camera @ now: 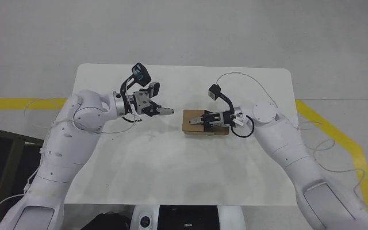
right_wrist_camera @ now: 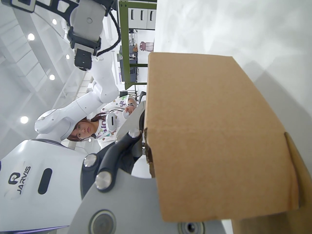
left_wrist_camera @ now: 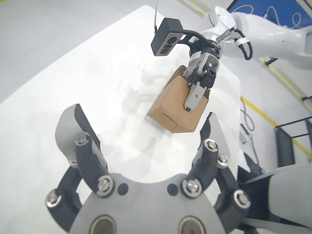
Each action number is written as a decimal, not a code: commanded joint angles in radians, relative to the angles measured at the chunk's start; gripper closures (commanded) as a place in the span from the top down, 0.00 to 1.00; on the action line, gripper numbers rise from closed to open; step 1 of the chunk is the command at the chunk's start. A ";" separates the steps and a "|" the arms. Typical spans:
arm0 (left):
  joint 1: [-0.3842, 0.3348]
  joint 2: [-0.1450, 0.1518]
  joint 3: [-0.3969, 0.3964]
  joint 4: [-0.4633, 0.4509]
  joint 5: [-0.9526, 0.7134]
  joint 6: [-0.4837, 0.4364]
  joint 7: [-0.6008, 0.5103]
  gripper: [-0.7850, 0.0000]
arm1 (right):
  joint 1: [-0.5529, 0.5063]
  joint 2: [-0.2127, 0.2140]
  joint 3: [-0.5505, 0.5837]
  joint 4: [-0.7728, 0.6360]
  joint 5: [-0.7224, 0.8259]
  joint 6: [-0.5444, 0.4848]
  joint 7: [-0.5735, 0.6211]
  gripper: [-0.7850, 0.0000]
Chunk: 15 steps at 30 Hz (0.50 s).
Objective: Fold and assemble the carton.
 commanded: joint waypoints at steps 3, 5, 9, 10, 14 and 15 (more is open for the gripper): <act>0.039 0.005 -0.003 -0.042 0.226 -0.059 0.111 1.00 | 0.009 -0.014 -0.016 0.045 -0.008 -0.012 -0.019 0.37; 0.058 0.006 -0.002 -0.060 0.327 -0.077 0.185 1.00 | 0.012 -0.020 -0.021 0.067 -0.005 -0.020 -0.021 0.40; 0.086 0.009 0.007 -0.081 0.529 -0.126 0.330 1.00 | 0.024 -0.027 -0.019 0.095 0.005 -0.031 -0.011 0.45; 0.092 0.009 0.010 -0.081 0.567 -0.130 0.367 1.00 | 0.027 -0.027 -0.015 0.097 0.007 -0.034 -0.007 0.49; 0.107 0.010 0.023 -0.080 0.689 -0.143 0.483 1.00 | 0.035 -0.019 0.010 0.090 0.003 -0.048 0.012 0.49; 0.109 0.010 0.028 -0.078 0.710 -0.144 0.505 1.00 | 0.033 -0.015 0.017 0.084 0.001 -0.047 0.020 0.50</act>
